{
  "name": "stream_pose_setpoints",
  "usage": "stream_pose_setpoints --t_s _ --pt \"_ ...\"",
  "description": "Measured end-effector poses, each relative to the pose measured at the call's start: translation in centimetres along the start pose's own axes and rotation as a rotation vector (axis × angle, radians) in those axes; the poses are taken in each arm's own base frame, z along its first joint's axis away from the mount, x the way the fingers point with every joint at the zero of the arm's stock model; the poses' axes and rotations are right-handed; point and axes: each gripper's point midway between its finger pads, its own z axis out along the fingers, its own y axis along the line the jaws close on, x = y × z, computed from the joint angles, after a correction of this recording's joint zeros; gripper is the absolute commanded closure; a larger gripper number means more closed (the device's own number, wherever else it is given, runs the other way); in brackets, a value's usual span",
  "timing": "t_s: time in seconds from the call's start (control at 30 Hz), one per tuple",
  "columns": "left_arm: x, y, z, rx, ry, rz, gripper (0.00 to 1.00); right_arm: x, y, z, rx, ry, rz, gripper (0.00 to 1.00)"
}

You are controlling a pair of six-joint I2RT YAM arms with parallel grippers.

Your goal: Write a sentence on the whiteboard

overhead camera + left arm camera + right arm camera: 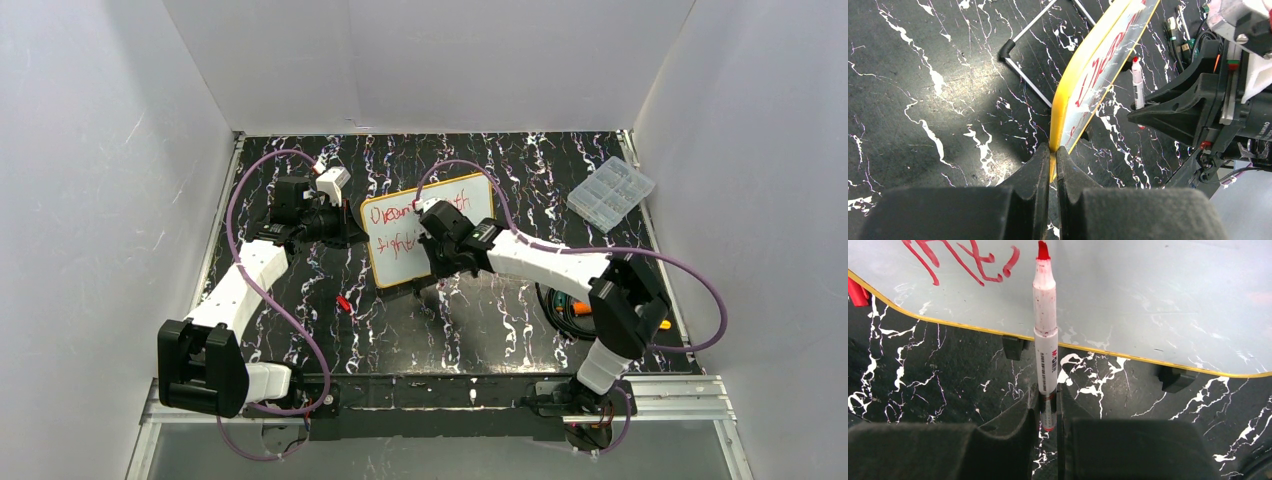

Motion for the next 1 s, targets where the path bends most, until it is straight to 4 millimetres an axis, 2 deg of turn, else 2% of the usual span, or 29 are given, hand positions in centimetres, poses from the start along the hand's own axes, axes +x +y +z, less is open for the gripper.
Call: stream_pose_setpoints --t_s 0.13,0.5,1.0 --pt "0.0 0.0 0.0 0.0 0.0 0.0 1.0 0.2 -0.2 -0.2 0.002 -0.004 0.004 0.99" --pt "0.0 -0.1 -0.1 0.0 -0.003 0.002 1.0 1.8 -0.4 1.1 0.009 0.056 -0.017 0.99" --pt "0.0 -0.1 -0.1 0.0 -0.003 0.002 1.0 1.9 -0.1 1.4 -0.009 0.067 -0.024 0.99"
